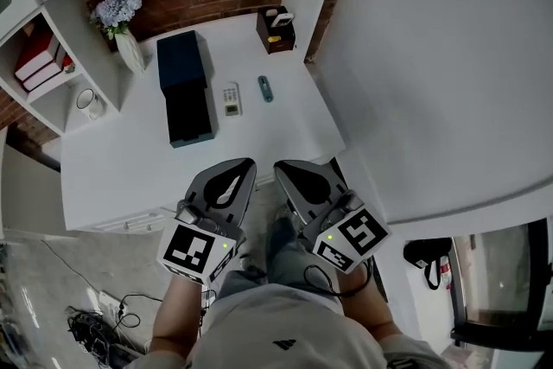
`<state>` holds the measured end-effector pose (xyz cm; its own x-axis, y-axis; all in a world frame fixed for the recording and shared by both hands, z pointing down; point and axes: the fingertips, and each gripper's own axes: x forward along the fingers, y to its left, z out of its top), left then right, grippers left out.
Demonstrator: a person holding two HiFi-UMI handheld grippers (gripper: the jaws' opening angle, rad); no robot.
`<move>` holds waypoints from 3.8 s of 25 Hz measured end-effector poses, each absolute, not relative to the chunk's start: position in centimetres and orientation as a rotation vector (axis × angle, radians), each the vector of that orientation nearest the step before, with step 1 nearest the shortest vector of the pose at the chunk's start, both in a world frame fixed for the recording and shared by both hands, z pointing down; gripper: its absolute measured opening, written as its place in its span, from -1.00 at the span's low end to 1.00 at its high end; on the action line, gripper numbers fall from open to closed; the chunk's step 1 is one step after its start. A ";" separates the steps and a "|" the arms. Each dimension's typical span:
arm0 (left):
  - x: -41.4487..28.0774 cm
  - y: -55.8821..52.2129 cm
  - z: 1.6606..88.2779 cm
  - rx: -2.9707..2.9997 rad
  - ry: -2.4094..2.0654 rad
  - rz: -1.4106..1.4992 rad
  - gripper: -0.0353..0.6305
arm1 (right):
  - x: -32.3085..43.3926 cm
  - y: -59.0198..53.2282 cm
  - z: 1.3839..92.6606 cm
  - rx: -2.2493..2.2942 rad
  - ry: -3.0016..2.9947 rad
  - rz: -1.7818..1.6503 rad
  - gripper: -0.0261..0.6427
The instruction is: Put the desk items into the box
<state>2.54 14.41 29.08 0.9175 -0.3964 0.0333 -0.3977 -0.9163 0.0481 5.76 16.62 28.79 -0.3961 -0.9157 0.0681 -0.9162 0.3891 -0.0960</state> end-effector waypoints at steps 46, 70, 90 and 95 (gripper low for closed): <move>22.3 -9.2 32.4 3.027 -0.386 0.219 -0.86 | 24.9 -6.8 31.3 1.947 -2.477 0.339 -0.89; 23.9 -21.9 33.7 3.170 -0.152 0.402 -0.86 | 24.2 -12.6 34.4 1.953 -2.353 0.412 -0.89; 30.3 -24.8 46.1 3.159 -0.013 0.670 -0.60 | 25.9 -13.9 36.8 1.992 -2.230 0.450 -0.89; 30.6 -25.9 48.4 3.154 -0.115 0.712 -0.52 | 26.0 -14.1 37.2 1.992 -2.216 0.464 -0.89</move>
<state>30.63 -25.94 48.41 0.9008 -0.0897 0.4250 -0.0485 -0.9931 -0.1069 26.00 -14.14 37.22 -0.1227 -0.9476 0.2949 -0.9863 0.0835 -0.1421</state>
